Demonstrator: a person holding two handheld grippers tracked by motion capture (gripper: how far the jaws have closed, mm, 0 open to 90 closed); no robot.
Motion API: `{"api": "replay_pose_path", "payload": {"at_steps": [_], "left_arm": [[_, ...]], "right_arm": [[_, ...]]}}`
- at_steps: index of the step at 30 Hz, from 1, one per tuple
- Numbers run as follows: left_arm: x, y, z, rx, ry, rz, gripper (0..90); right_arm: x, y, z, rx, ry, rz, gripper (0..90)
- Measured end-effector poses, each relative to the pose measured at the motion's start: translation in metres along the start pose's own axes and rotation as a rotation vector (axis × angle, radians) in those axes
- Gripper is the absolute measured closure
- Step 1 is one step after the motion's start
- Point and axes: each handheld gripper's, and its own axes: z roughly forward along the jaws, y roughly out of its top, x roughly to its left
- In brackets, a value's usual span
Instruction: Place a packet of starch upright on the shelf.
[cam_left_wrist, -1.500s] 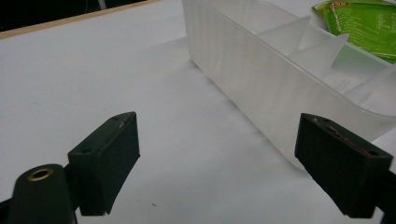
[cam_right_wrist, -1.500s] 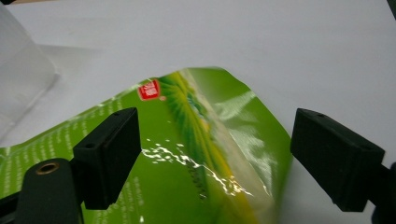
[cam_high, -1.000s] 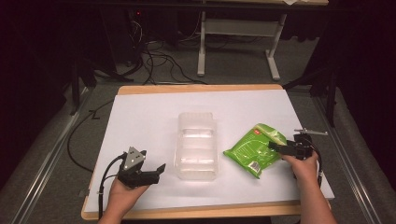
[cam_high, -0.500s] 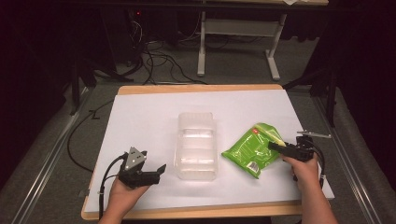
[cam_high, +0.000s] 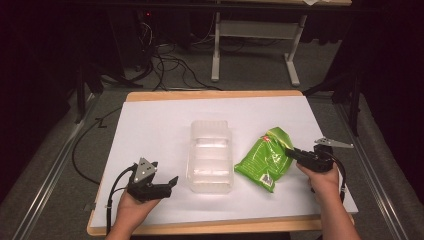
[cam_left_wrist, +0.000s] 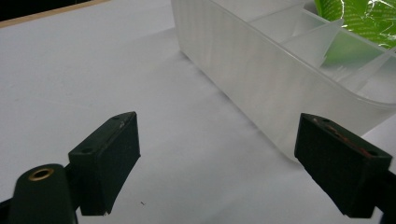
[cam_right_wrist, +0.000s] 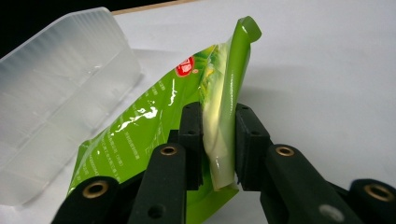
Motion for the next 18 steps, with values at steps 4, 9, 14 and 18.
{"api": "replay_pose_path", "payload": {"at_steps": [4,9,14,18], "left_arm": [[0.0,0.0,0.0,0.0,-0.003,0.0,14.8],[0.0,0.0,-0.001,-0.007,-0.002,-0.005,14.8],[0.001,0.0,-0.002,-0.01,-0.001,-0.007,14.8],[0.001,0.0,-0.002,-0.012,0.001,-0.007,14.8]], "right_arm": [[0.013,0.004,-0.003,-0.032,-0.006,-0.055,78.7],[0.029,0.011,-0.011,-0.083,-0.001,-0.099,80.9],[0.048,0.018,-0.02,-0.141,0.001,-0.127,83.9],[0.064,0.023,-0.025,-0.181,-0.001,-0.167,84.7]]}}
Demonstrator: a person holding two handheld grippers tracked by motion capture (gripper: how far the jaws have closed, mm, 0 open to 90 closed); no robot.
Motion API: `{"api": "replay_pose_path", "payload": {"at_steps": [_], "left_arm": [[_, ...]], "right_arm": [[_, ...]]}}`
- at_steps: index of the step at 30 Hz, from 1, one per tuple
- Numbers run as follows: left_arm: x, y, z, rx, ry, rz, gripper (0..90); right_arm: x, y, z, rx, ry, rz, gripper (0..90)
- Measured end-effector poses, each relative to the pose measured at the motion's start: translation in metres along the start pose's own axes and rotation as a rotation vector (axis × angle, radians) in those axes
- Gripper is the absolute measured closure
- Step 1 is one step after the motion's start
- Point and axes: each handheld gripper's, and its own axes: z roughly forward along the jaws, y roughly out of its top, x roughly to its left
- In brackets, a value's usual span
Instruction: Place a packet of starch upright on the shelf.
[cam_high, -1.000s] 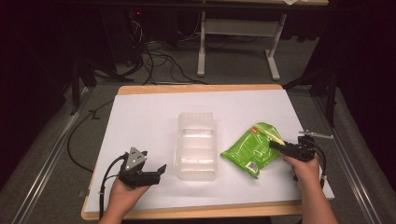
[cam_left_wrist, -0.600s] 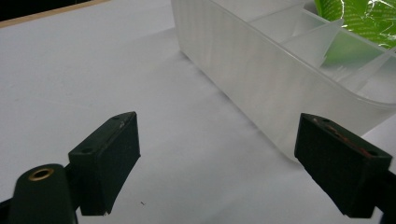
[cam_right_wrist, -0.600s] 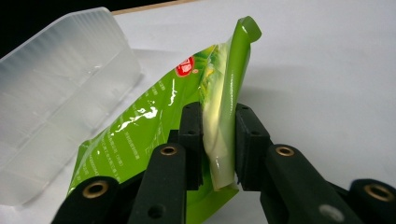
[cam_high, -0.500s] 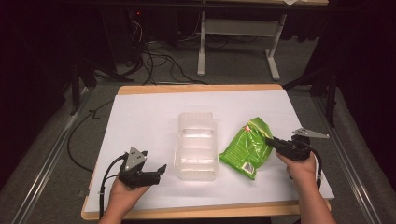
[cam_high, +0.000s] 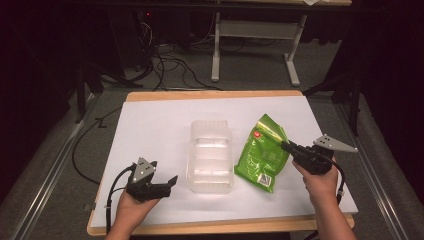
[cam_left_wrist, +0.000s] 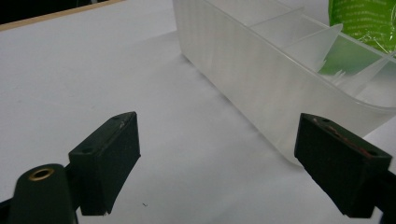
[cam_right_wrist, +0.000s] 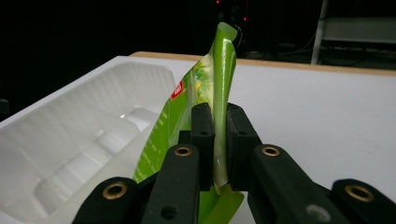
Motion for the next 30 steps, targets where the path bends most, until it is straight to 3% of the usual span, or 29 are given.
{"api": "replay_pose_path", "payload": {"at_steps": [6,15,20,23,26,30], "left_arm": [[0.0,0.0,0.0,-0.002,0.002,-0.001,14.8],[0.0,0.0,0.0,0.001,0.003,0.0,14.9],[0.0,0.0,0.0,0.002,0.004,-0.001,14.9],[0.0,0.0,-0.001,-0.002,0.006,-0.002,14.9],[0.001,0.0,-0.002,-0.004,0.006,-0.002,14.9],[0.002,0.0,-0.003,-0.007,0.004,-0.002,14.9]], "right_arm": [[0.016,0.014,-0.005,-0.076,0.016,-0.032,85.4],[0.032,0.029,-0.004,-0.182,-0.043,-0.082,86.2],[0.032,0.029,0.005,-0.193,-0.091,-0.091,86.1],[0.034,0.02,0.014,-0.147,-0.104,-0.11,85.7],[0.035,0.018,0.012,-0.14,-0.092,-0.102,85.2],[0.039,0.011,0.003,-0.13,-0.073,-0.127,83.9]]}}
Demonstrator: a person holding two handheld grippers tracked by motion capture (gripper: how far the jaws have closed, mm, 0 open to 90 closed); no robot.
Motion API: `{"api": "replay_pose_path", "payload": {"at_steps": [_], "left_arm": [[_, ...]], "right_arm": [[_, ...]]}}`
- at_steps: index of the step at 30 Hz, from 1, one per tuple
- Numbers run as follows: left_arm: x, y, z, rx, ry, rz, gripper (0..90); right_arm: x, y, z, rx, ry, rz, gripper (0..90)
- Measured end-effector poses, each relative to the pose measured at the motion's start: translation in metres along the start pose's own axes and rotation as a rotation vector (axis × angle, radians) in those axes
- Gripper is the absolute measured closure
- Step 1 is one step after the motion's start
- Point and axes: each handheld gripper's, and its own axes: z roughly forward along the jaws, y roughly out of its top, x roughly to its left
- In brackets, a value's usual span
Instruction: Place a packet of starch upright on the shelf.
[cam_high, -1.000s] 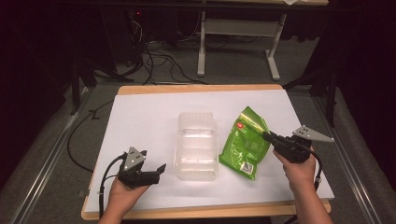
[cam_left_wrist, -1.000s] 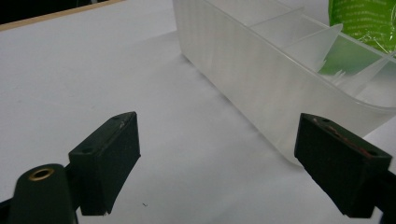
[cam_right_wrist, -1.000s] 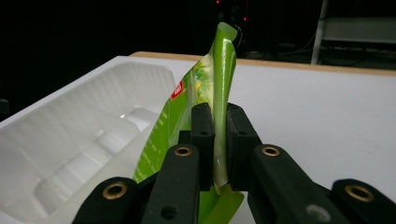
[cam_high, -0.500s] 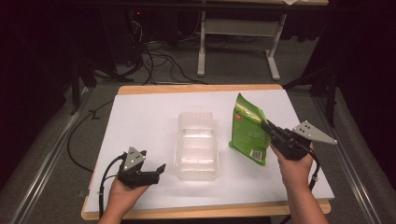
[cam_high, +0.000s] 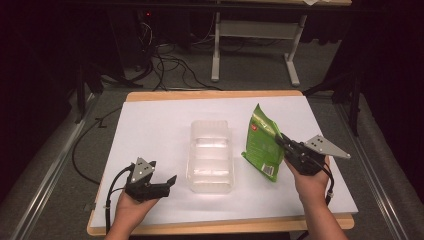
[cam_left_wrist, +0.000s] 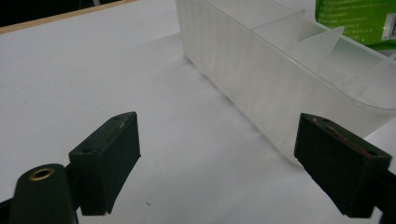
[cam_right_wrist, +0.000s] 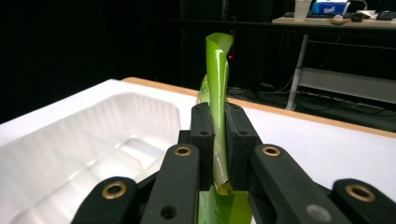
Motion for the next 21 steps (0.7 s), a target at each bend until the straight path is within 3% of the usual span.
{"api": "replay_pose_path", "payload": {"at_steps": [10,14,21], "left_arm": [[-0.001,0.001,-0.002,-0.01,-0.013,0.002,14.9],[-0.002,0.0,-0.001,-0.011,-0.02,0.005,14.9],[-0.002,0.001,-0.001,-0.013,-0.027,0.002,14.9]], "right_arm": [[0.003,-0.014,-0.017,0.024,0.05,0.019,80.7],[0.0,-0.018,-0.013,0.03,0.107,0.056,73.6],[-0.006,-0.025,-0.005,0.073,0.144,0.103,63.9]]}}
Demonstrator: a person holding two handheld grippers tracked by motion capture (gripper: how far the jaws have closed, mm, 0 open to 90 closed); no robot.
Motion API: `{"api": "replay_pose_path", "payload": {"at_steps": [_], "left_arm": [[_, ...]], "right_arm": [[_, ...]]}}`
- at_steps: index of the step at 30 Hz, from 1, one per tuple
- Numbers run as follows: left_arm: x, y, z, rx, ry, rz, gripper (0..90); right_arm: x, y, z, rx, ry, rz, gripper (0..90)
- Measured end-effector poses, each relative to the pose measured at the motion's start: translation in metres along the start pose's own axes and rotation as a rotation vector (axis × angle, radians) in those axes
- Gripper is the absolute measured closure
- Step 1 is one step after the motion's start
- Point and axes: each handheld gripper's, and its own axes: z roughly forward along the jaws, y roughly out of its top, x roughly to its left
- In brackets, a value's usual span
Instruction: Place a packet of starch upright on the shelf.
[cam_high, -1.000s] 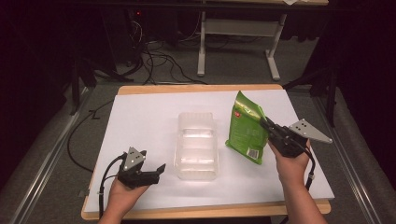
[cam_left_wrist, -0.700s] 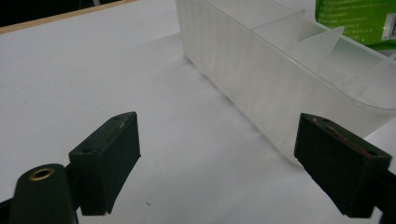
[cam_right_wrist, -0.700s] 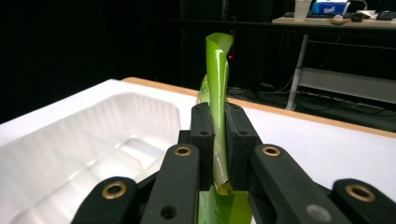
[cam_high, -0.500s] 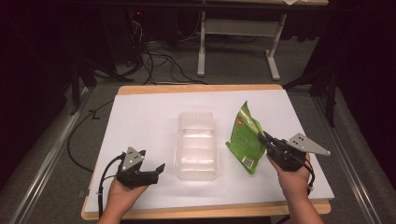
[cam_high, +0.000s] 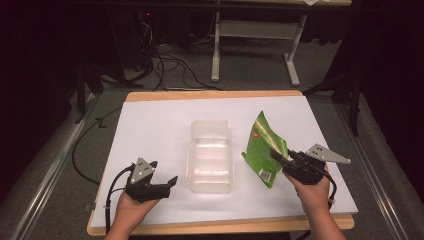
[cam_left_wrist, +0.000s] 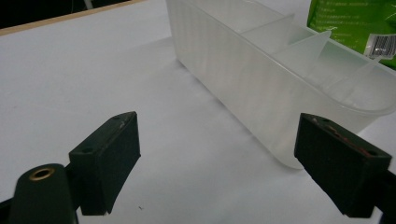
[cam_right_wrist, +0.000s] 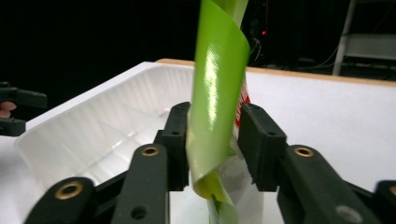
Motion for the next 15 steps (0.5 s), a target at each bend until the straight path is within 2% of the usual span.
{"api": "replay_pose_path", "payload": {"at_steps": [7,12,15], "left_arm": [[-0.001,0.0,0.0,-0.004,-0.003,0.001,14.9],[-0.001,0.0,-0.001,-0.006,-0.005,0.0,14.9],[-0.001,0.0,-0.001,-0.007,-0.006,-0.001,14.9]], "right_arm": [[-0.006,-0.003,0.003,0.036,0.008,0.038,59.2],[-0.006,-0.006,0.007,0.07,-0.003,0.044,56.7],[-0.005,-0.008,0.011,0.094,-0.02,0.032,56.3]]}}
